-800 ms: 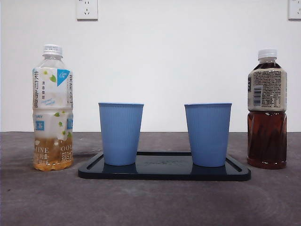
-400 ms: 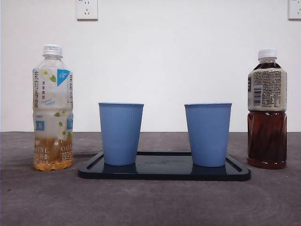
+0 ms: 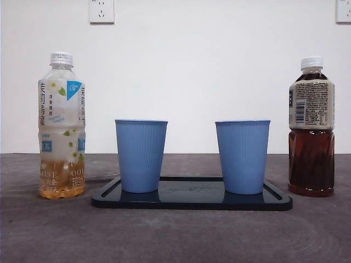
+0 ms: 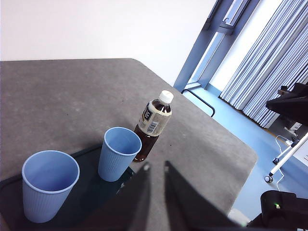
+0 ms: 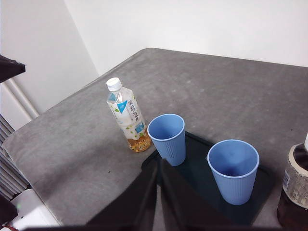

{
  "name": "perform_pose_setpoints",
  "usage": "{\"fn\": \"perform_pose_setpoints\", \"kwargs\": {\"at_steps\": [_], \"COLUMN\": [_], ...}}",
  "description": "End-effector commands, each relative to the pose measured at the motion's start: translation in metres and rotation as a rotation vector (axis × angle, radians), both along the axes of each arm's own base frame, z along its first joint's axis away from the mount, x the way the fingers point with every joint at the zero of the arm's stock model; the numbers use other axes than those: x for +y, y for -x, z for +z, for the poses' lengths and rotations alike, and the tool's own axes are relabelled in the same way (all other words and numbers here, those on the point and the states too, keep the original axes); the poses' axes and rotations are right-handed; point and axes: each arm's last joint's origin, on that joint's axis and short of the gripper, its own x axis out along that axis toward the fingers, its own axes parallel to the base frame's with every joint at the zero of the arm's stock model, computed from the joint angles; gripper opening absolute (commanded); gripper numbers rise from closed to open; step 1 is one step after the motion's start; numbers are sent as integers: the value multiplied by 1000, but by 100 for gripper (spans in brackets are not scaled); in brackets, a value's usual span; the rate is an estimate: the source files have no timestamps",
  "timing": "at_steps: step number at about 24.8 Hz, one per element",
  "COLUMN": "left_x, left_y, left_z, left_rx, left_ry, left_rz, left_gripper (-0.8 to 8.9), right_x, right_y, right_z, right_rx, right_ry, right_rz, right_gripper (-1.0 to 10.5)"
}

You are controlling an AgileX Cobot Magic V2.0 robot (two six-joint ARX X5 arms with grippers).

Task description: Pour the drink into the cup

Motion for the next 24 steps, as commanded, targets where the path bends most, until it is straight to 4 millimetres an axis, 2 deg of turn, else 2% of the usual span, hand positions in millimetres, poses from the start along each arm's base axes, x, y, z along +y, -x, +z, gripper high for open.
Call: {"fn": "perform_pose_setpoints", "kwargs": {"at_steps": [1, 6, 10, 15, 22, 24], "left_x": [0, 0, 0, 0, 0, 0], "left_y": [1, 2, 2, 2, 2, 2], "left_z": [6, 3, 3, 3, 3, 3], "left_rx": [-30, -1, 7, 7, 6, 7], "left_ry": [-6, -14, -17, -17, -17, -17], "left_rz": [-11, -12, -12, -12, -12, -12], "left_gripper": [213, 442, 537, 605, 602, 597], "right_x": [0, 0, 0, 0, 0, -1], "right_y": [1, 1, 1, 1, 1, 1], "right_z": [4, 4, 4, 4, 2, 0], "right_rx": [-12, -10, -9, -9, 4, 25], "right_ry": [4, 5, 4, 4, 9, 27], "right_rz": [10, 6, 6, 5, -1, -50], "right_gripper": [36, 270, 442, 489, 492, 497]}}
